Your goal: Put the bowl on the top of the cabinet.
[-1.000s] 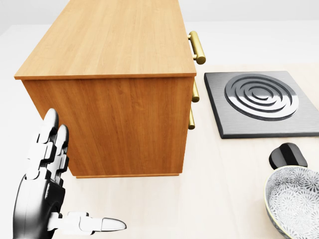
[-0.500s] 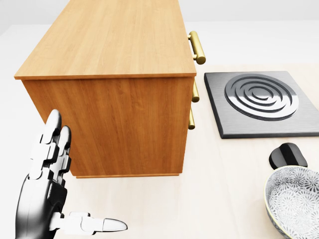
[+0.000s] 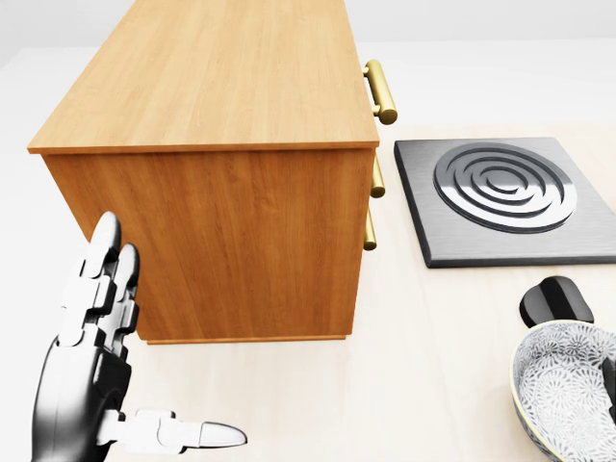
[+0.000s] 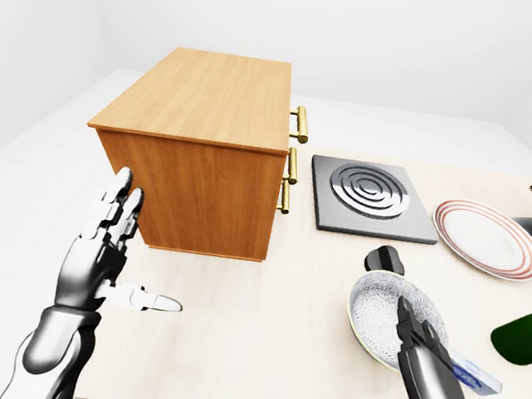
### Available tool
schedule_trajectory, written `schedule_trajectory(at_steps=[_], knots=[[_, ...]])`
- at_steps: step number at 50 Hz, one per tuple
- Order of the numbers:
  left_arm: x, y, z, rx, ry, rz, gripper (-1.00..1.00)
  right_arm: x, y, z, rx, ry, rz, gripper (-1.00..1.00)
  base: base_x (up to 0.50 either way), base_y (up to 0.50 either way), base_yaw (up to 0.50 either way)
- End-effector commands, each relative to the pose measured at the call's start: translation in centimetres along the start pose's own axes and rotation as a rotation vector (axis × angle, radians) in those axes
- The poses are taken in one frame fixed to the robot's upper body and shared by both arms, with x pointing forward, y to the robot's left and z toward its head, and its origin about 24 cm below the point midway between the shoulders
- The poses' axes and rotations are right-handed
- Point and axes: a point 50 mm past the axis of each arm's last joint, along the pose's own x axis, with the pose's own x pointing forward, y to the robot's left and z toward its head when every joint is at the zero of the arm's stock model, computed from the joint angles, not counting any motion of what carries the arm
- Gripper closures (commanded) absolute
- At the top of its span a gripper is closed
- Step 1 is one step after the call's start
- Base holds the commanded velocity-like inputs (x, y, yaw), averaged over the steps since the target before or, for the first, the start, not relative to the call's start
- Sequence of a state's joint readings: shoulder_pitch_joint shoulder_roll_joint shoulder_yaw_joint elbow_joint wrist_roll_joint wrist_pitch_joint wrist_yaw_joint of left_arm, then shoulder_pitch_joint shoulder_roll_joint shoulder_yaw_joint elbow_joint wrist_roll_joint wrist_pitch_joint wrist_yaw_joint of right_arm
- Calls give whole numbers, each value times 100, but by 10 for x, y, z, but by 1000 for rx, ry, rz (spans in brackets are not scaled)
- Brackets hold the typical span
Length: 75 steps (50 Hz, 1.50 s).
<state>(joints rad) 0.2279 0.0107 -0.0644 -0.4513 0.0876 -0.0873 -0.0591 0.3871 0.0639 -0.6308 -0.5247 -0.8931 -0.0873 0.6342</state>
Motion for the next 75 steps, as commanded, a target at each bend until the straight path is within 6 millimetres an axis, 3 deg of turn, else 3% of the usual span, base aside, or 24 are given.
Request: schedule_trajectory(at_steps=[1,15,31,66,67,68,69,70,71,75], knots=[[1,0,-2,-2,5,3,-100,10,1,-4,-43,14,5,-100,0,0,0],[2,1,-3,-3,8,5,-100,17,0,2,-96,-12,3,-100,0,0,0],[1,0,-2,-3,4,-2,-100,16,20,-6,-120,39,32,-100,0,0,0],[0,-2,-5,-4,19,-12,-100,21,35,-14,-160,65,76,-100,0,0,0],[0,-2,-5,-4,19,-12,-100,21,36,-16,-164,70,81,-93,0,0,0],[0,-2,-5,-4,19,-12,-100,21,37,-16,-167,73,81,-62,0,0,0],[0,-2,-5,-4,21,-12,-100,21,38,-17,-168,75,87,-4,0,0,0],[1,-2,-5,-4,21,-12,-100,20,39,-17,-167,76,89,18,0,0,0],[1,-2,-5,-4,20,-12,-100,20,38,-17,-166,75,88,97,0,0,0],[1,-2,-5,-4,20,-11,-100,20,38,-17,-164,73,92,100,0,0,0]])
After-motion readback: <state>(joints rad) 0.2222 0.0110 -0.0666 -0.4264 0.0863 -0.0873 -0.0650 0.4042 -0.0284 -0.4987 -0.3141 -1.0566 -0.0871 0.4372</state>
